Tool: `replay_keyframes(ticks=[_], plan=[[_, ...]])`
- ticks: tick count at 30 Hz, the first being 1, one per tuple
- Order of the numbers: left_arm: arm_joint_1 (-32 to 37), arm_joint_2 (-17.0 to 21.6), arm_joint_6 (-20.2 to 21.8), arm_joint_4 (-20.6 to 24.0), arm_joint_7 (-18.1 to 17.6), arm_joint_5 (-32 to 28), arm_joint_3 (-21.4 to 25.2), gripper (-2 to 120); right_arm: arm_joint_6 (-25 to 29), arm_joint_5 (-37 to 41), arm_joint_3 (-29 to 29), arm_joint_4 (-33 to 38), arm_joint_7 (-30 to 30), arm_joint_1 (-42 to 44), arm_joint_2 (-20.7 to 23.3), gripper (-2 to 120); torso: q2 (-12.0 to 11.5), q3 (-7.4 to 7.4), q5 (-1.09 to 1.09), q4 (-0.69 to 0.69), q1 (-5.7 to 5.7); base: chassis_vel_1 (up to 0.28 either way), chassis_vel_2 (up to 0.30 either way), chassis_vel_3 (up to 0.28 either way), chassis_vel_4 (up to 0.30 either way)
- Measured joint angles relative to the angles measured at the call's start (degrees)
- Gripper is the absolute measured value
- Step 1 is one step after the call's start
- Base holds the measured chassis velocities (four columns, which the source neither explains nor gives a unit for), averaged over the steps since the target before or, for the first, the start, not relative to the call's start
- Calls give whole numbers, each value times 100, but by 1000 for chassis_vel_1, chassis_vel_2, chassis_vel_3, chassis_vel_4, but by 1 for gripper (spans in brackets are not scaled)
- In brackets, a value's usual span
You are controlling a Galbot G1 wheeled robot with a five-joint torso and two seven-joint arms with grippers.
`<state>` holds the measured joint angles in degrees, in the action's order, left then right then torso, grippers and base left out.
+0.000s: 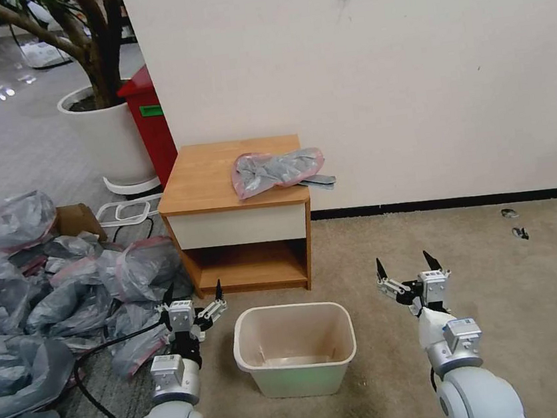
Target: Pick up the garbage bag from the table and place it over the trash can.
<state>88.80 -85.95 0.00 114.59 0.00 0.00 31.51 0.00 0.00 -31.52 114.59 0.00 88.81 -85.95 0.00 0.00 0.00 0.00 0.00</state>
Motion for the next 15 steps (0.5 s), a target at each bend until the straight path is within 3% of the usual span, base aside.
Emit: replay_keyframes(ticks=[15], plan=[[0, 0, 0, 0, 0, 0, 0, 100, 0, 0, 0, 0, 0, 0, 0, 100, 0, 0, 0, 0, 0, 0, 0, 0, 0]])
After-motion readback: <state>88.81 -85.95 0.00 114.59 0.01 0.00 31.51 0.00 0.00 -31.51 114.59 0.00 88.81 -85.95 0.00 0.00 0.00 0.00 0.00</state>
